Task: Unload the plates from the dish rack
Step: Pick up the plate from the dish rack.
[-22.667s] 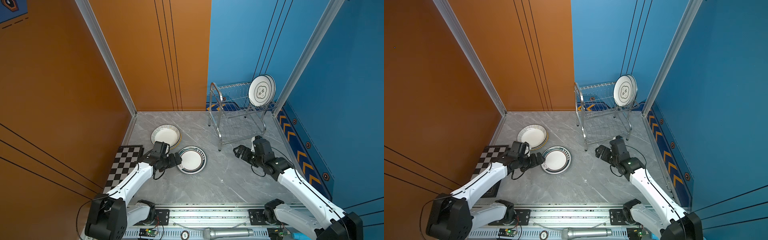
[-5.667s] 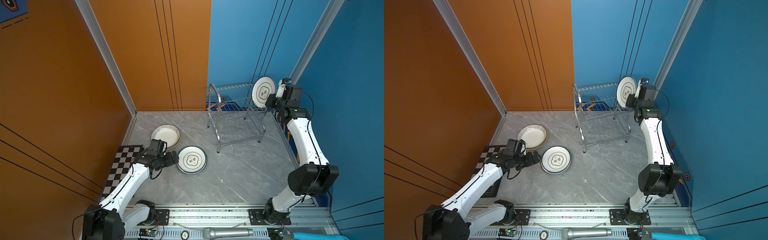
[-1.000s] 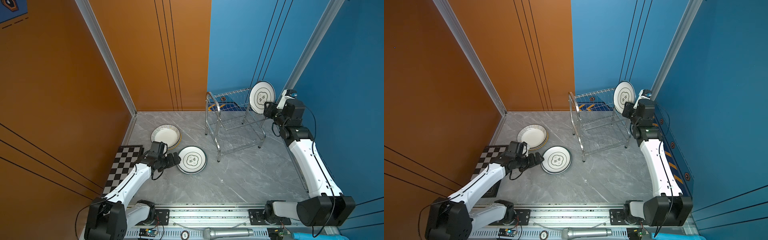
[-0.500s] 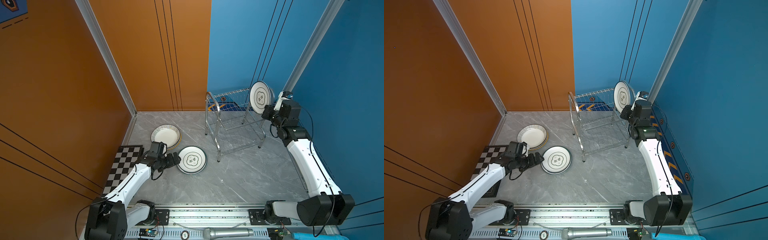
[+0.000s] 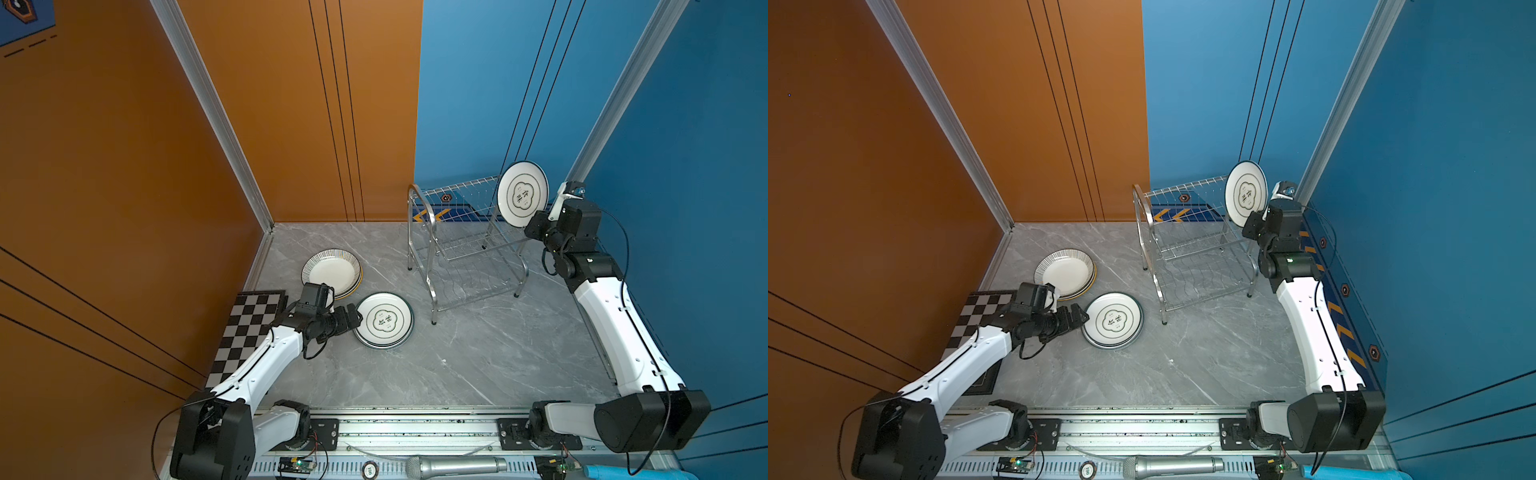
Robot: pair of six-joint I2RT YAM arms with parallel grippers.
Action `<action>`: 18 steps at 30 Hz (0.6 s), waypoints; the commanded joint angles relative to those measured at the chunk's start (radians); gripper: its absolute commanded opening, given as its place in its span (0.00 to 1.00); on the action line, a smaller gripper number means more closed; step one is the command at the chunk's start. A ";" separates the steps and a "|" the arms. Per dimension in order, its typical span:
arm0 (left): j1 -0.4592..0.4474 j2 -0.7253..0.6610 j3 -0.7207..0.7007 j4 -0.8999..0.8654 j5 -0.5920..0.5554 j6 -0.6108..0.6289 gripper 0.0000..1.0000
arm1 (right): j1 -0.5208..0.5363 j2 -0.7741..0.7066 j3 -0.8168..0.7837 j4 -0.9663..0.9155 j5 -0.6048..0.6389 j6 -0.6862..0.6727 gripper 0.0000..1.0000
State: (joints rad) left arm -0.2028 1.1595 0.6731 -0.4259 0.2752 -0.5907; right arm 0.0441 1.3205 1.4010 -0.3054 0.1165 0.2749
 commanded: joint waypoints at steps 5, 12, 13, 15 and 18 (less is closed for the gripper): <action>0.011 0.019 -0.015 0.013 0.027 0.014 0.98 | 0.003 -0.041 0.072 0.131 -0.074 0.050 0.02; 0.011 0.021 -0.017 0.016 0.031 0.013 0.98 | -0.003 -0.119 0.031 0.176 -0.089 0.085 0.02; 0.012 0.021 -0.017 0.016 0.031 0.014 0.98 | -0.008 -0.130 0.028 0.175 -0.103 0.096 0.02; 0.010 0.020 -0.017 0.019 0.034 0.013 0.98 | -0.015 -0.153 0.018 0.167 -0.129 0.122 0.02; 0.005 0.013 -0.018 0.021 0.034 0.011 0.98 | -0.024 -0.212 -0.019 0.163 -0.169 0.161 0.02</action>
State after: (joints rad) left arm -0.2012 1.1732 0.6731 -0.4133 0.2901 -0.5911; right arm 0.0311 1.1687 1.4109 -0.2005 0.0044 0.3729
